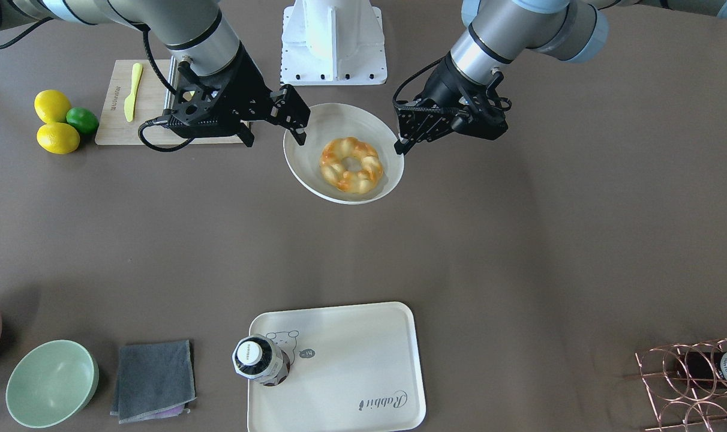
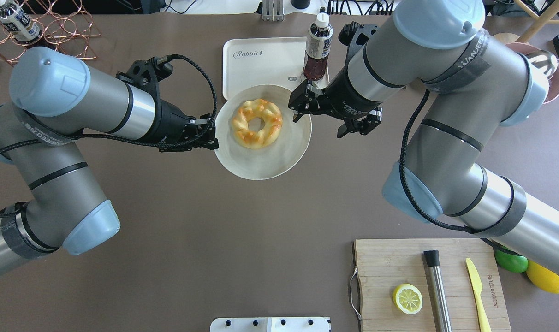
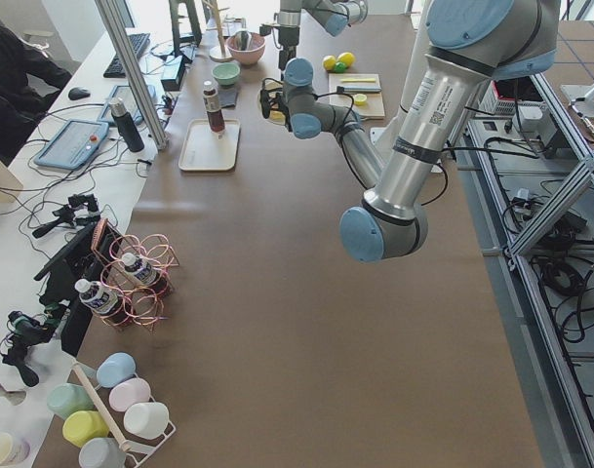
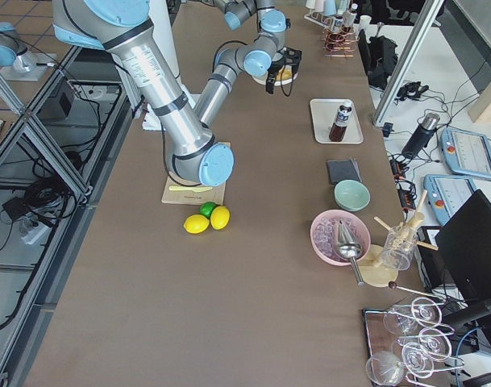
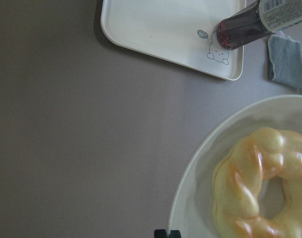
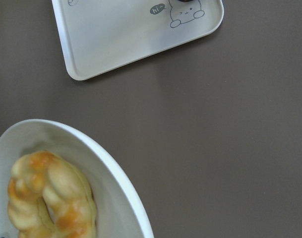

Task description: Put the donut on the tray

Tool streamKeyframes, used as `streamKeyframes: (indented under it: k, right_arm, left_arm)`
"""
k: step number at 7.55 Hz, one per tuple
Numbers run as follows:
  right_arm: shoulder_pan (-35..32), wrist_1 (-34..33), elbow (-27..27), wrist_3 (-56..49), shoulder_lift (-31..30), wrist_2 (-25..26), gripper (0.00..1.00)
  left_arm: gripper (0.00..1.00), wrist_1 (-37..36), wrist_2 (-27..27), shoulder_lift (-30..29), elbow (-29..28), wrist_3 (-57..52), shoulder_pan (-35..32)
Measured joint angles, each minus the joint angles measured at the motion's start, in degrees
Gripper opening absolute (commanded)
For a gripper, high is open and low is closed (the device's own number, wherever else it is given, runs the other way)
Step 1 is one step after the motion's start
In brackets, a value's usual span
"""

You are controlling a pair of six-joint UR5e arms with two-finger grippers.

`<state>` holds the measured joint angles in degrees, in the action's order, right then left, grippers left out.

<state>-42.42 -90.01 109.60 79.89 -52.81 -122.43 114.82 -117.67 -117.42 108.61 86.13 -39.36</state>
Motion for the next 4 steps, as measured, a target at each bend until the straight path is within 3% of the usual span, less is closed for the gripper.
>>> streamKeyframes:
  k: [4]
  right_arm:
    - [-2.4, -0.2, 0.2, 0.0, -0.5, -2.5, 1.0]
  left_arm:
    - [0.0, -6.3, 3.9, -0.1, 0.3, -1.5, 2.0]
